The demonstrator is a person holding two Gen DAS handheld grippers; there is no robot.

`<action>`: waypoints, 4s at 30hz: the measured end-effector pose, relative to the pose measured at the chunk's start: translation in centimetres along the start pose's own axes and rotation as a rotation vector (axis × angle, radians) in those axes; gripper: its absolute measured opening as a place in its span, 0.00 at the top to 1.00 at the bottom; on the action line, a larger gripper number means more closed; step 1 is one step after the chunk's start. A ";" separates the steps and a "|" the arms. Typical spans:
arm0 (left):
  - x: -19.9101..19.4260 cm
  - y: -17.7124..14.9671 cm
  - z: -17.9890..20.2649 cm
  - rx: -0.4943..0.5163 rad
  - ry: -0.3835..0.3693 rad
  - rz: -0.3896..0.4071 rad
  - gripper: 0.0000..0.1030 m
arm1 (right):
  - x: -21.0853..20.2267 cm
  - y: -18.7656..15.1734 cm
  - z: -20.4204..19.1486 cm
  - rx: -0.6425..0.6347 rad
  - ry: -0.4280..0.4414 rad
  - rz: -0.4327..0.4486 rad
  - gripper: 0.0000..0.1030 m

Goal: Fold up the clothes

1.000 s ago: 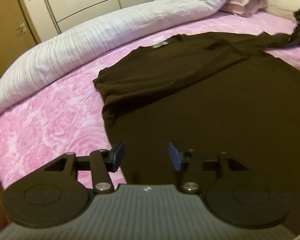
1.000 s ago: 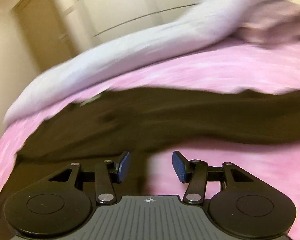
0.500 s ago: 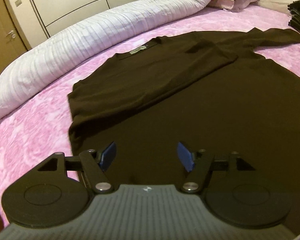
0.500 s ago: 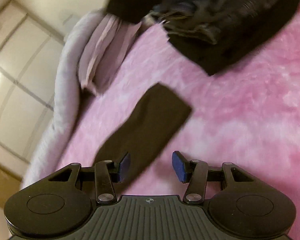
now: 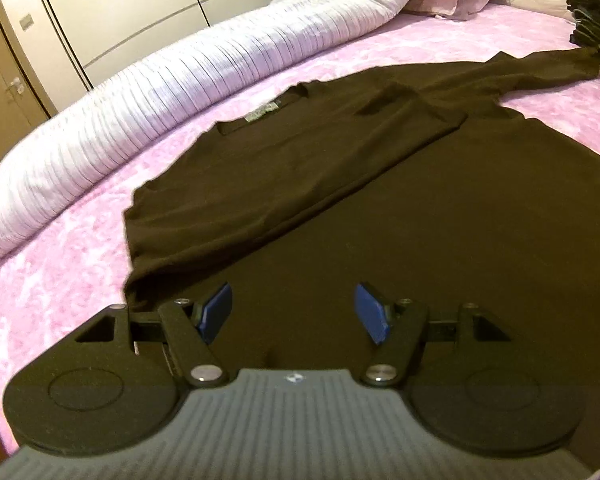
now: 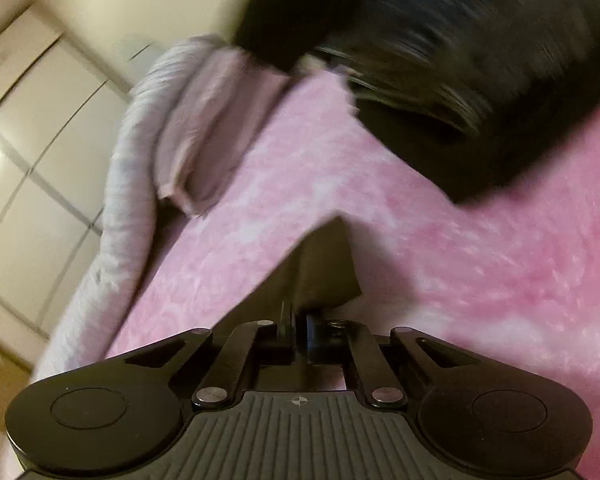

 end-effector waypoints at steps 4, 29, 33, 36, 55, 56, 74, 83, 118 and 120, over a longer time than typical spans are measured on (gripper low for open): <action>-2.4 -0.8 -1.9 -0.039 0.025 0.041 0.37 | -1.9 -2.3 -10.7 -0.259 0.105 0.003 0.97; -7.0 -13.3 -14.9 -0.227 0.108 0.063 0.37 | -5.2 -52.1 -46.9 -1.220 0.747 -0.441 0.48; -3.8 -9.3 -12.8 -0.166 0.042 0.101 0.37 | -4.8 -46.4 -42.2 -1.288 0.602 -0.356 0.46; -0.6 -5.8 -11.8 -0.148 -0.015 0.105 0.37 | -3.0 -42.0 -38.1 -1.290 0.458 -0.313 0.46; 11.9 0.0 -15.1 -0.406 -0.164 -0.016 0.94 | 6.3 -32.4 -27.6 -1.236 0.115 -0.233 0.46; 11.8 0.1 -15.2 -0.412 -0.162 -0.010 0.97 | 6.6 -32.2 -27.5 -1.233 0.113 -0.236 0.46; 12.7 -0.9 -16.3 -0.460 -0.091 -0.026 0.97 | 6.8 -30.9 -25.4 -1.224 0.020 -0.197 0.44; 4.7 -4.6 -16.2 -0.372 -0.002 -0.037 0.75 | 0.6 -31.6 -23.6 -1.257 -0.016 -0.275 0.44; -16.7 -25.8 11.0 0.771 0.234 0.098 0.54 | -31.3 -54.0 -13.8 -1.815 0.403 -0.210 0.44; -16.5 -26.0 10.9 0.750 0.245 0.097 0.56 | -31.4 -54.9 -14.2 -1.861 0.419 -0.169 0.44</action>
Point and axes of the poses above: each gripper's, at about its wrist camera, not at the fingertips, and x roughly the way its jaws point, z to its right, y to its top, the point moved 10 cm from there along x, roughly the way its jaws point, and after that the axes turned 4 degrees about -z, right-handed, at the moved point
